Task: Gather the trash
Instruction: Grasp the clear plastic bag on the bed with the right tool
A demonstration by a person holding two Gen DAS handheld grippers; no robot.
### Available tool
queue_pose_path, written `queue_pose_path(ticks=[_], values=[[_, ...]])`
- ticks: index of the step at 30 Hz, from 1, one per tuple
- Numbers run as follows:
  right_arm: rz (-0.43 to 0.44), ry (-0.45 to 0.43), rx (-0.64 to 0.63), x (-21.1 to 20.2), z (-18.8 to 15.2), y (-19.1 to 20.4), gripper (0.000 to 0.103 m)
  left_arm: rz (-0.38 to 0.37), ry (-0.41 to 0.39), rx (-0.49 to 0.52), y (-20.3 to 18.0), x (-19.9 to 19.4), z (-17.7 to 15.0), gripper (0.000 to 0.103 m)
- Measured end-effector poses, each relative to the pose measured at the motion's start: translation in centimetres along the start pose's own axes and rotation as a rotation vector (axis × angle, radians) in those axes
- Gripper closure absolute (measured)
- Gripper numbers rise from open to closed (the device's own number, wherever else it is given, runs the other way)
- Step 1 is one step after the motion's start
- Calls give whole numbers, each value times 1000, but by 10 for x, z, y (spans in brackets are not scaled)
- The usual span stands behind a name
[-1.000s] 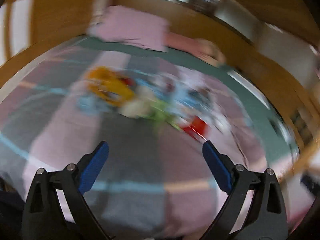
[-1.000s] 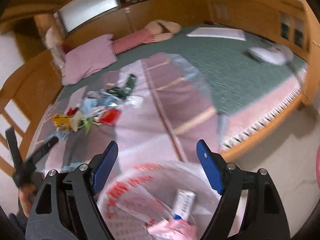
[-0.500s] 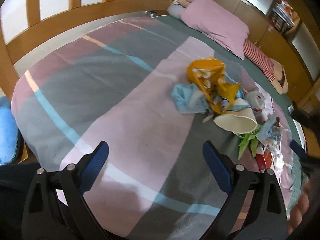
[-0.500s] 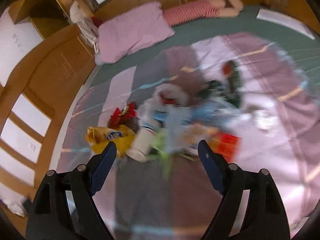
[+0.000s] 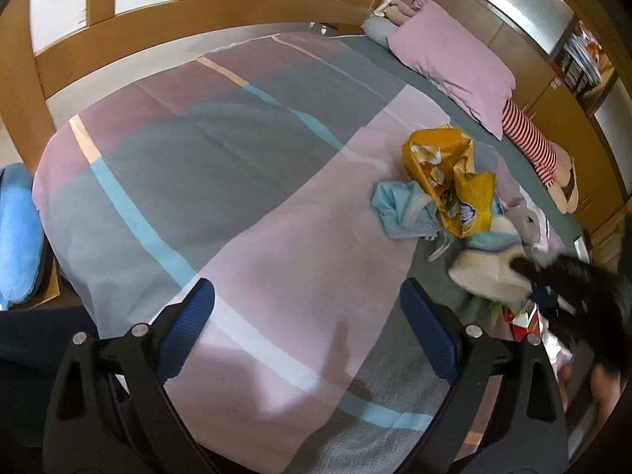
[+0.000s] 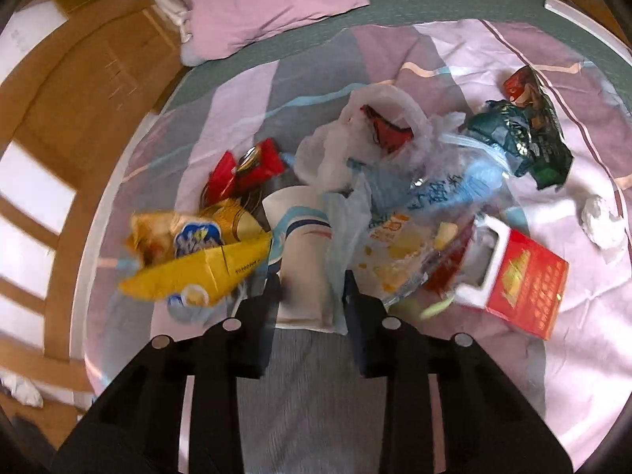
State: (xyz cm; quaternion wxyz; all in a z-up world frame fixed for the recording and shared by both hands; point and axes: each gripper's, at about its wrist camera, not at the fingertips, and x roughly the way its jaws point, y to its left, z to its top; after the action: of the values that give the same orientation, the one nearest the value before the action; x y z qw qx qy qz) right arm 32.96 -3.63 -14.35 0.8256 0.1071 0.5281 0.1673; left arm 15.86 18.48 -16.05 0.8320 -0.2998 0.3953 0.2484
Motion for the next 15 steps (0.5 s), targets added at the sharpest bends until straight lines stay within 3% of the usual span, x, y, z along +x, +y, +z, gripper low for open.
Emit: queue_pose_path(ticks=[10, 12, 15], values=[[102, 93, -67, -32, -56, -7, 71, -4, 16, 0, -8, 8, 0, 9], [112, 94, -67, -37, -62, -8, 53, 0, 21, 12, -11, 11, -1, 8], [112, 54, -57, -48, -65, -13, 35, 6, 27, 34, -17, 14, -2, 7]])
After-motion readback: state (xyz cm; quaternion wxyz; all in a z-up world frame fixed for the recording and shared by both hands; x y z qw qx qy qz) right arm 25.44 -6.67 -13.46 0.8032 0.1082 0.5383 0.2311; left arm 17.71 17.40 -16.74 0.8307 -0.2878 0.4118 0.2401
